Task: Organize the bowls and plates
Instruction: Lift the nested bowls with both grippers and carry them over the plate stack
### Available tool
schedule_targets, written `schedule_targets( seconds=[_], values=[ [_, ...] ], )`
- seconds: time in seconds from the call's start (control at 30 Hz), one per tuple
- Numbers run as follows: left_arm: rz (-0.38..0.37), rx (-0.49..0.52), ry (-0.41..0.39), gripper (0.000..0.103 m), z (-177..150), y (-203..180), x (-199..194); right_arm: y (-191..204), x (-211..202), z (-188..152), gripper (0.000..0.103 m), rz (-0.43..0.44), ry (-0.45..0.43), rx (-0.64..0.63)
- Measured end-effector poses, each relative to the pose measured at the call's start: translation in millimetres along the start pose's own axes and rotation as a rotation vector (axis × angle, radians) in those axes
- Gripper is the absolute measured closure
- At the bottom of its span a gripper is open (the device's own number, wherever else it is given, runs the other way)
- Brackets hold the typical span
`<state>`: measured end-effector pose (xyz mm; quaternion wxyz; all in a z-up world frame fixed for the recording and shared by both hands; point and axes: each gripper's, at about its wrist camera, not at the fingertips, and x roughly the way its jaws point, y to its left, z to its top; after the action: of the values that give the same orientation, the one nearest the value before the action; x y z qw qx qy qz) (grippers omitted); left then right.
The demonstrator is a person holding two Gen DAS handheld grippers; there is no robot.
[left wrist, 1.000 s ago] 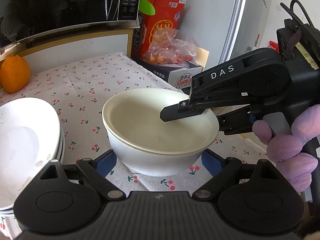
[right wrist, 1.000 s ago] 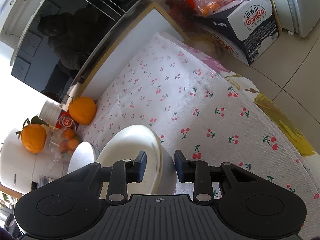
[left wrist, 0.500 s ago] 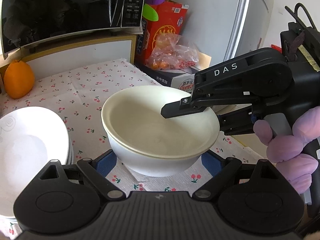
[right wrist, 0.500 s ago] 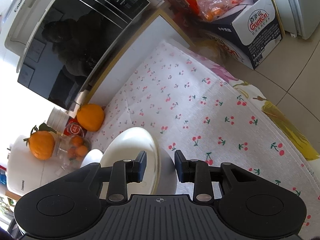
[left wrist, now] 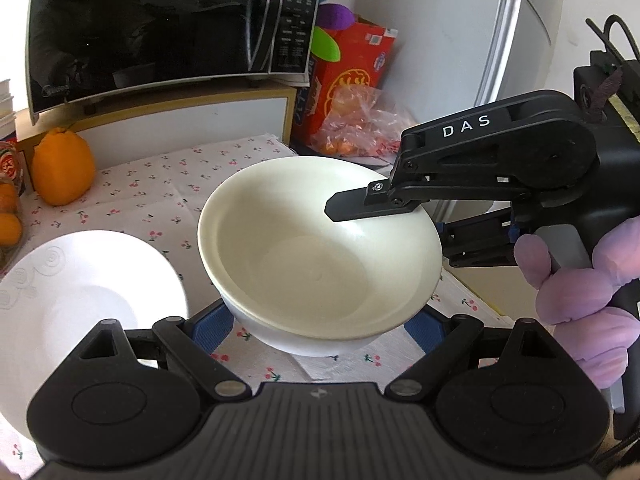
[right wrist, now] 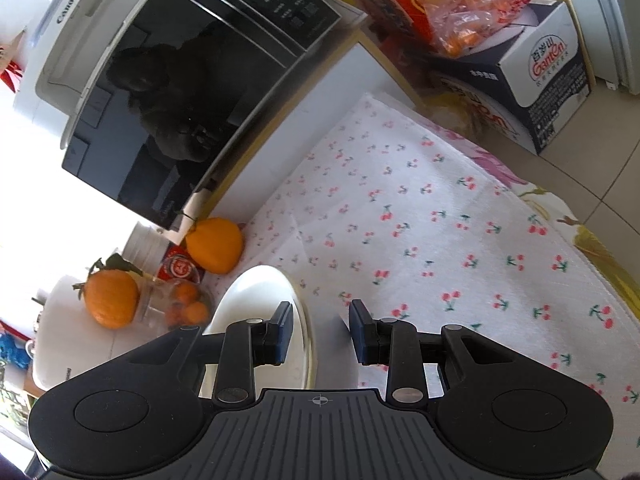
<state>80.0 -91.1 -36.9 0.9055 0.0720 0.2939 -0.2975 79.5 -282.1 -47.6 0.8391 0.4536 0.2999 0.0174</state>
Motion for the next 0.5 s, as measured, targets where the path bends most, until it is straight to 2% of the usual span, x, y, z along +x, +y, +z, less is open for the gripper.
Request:
schedule_targets(
  seconds=[0.5],
  values=[
    [0.038,-0.029,-0.024,0.012,8,27,-17,33,18,-6,0.073,0.031,0.006,-0.004]
  ],
)
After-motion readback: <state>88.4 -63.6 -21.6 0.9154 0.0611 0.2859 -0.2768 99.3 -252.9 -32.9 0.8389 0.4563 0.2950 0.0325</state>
